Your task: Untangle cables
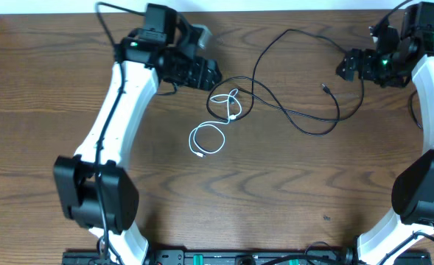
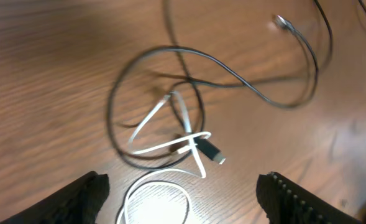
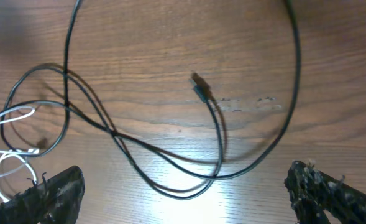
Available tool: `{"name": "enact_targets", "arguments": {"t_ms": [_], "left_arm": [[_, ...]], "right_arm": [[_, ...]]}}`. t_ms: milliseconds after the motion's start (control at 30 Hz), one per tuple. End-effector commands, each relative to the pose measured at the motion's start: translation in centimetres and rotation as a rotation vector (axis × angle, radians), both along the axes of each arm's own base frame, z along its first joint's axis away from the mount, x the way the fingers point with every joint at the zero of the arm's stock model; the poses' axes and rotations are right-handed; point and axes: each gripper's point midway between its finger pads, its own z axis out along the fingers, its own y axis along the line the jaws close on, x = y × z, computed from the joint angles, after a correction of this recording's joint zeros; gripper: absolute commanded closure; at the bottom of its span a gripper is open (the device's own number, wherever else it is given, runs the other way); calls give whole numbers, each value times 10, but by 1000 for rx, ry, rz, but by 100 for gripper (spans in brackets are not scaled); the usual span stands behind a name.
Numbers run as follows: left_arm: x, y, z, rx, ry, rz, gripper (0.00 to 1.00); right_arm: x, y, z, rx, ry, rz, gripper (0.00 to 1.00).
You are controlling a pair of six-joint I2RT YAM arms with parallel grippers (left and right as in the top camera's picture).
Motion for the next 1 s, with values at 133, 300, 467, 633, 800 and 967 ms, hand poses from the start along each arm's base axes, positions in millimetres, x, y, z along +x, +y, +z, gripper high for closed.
{"name": "enact_targets", "arguments": {"t_ms": [133, 300, 467, 633, 800, 967], "left_arm": [[-12, -23, -51, 10, -23, -344, 13], [-23, -25, -82, 5, 10, -472, 11], [-28, -39, -89, -88, -26, -583, 9], [-21, -41, -102, -86, -38, -587, 9], [-18, -42, -105, -85, -45, -587, 10], [-19, -42, -105, -86, -43, -587, 49]], "right_arm": [[-2, 4, 14, -4, -37, 26, 1], [-2, 5, 14, -4, -38, 26, 1], [-2, 4, 14, -5, -38, 26, 1], [-2, 5, 14, -4, -37, 26, 1], [-2, 5, 14, -4, -37, 26, 1], [-2, 5, 14, -4, -37, 26, 1]]}}
